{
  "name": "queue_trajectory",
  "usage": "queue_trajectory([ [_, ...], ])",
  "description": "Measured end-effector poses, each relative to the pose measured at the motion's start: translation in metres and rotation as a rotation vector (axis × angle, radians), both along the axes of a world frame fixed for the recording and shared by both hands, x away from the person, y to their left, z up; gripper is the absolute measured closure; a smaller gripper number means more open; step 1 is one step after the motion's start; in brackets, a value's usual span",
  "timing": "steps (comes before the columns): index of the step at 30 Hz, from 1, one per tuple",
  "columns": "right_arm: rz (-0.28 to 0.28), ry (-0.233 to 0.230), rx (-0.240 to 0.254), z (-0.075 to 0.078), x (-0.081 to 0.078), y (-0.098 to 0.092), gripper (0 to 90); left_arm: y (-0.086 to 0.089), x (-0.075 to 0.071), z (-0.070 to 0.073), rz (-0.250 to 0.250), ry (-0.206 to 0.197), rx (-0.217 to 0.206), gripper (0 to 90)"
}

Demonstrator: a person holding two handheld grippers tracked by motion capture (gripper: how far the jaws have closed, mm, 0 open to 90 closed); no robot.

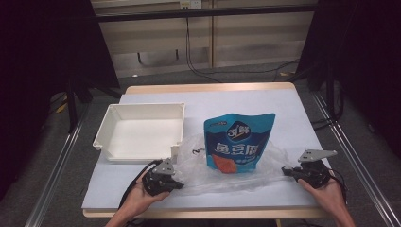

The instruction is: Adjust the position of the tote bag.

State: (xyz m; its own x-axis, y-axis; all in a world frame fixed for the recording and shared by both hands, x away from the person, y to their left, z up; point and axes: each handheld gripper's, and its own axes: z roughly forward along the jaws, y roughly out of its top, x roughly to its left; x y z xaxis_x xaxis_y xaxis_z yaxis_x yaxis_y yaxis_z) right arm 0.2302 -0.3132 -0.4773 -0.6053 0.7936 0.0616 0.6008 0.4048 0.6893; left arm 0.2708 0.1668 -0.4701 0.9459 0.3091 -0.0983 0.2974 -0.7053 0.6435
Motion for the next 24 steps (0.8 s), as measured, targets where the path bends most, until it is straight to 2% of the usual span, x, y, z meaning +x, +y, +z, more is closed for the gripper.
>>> queue_trajectory([
  [4, -0.007, -0.011, 0.003, -0.001, -0.002, 0.0, 90.0, 0.002, -0.004, 0.0, -0.002, 0.012, -0.002, 89.8],
  [5, -0.008, -0.009, 0.007, -0.001, -0.003, 0.0, 90.0, 0.002, -0.004, -0.001, 0.006, 0.017, -0.014, 89.8],
  [7, 0.001, -0.021, 0.012, -0.001, -0.003, 0.001, 90.0, 0.003, -0.004, 0.0, -0.004, 0.014, -0.013, 89.1],
  [8, -0.001, -0.02, 0.022, 0.0, -0.004, 0.001, 89.8, 0.004, -0.005, 0.0, -0.005, 0.0, -0.023, 89.1],
  [9, -0.009, -0.019, 0.038, 0.002, -0.005, 0.0, 87.1, 0.004, -0.006, 0.002, -0.003, 0.001, -0.025, 86.4],
  [10, -0.022, -0.049, 0.067, 0.007, -0.006, -0.003, 80.3, 0.005, -0.006, 0.002, 0.007, -0.003, -0.042, 79.5],
  [11, -0.025, -0.073, 0.079, 0.01, -0.007, -0.004, 77.5, 0.006, -0.006, 0.004, 0.009, 0.005, -0.057, 77.0],
  [12, -0.025, -0.073, 0.079, 0.01, -0.007, -0.004, 77.5, 0.007, -0.007, 0.006, 0.013, 0.002, -0.073, 77.0],
  [14, -0.033, -0.096, 0.098, 0.015, -0.01, -0.004, 73.2, 0.009, -0.008, 0.009, 0.038, -0.012, -0.081, 71.1],
  [15, -0.037, -0.121, 0.102, 0.021, -0.012, -0.003, 65.4, 0.012, -0.009, 0.011, 0.044, -0.018, -0.095, 66.5],
  [19, -0.045, -0.138, 0.118, 0.026, -0.014, -0.004, 58.8, 0.019, -0.012, 0.02, 0.07, -0.04, -0.139, 60.4],
  [20, -0.045, -0.149, 0.128, 0.027, -0.015, -0.004, 56.1, 0.02, -0.012, 0.022, 0.088, -0.038, -0.154, 57.0],
  [21, -0.049, -0.156, 0.131, 0.03, -0.016, -0.005, 53.2, 0.021, -0.012, 0.024, 0.115, -0.05, -0.165, 49.8],
  [22, -0.06, -0.168, 0.139, 0.033, -0.017, -0.005, 50.0, 0.021, -0.012, 0.025, 0.131, -0.054, -0.178, 49.8],
  [24, -0.066, -0.186, 0.153, 0.039, -0.018, -0.007, 42.0, 0.022, -0.012, 0.027, 0.134, -0.05, -0.195, 43.9],
])
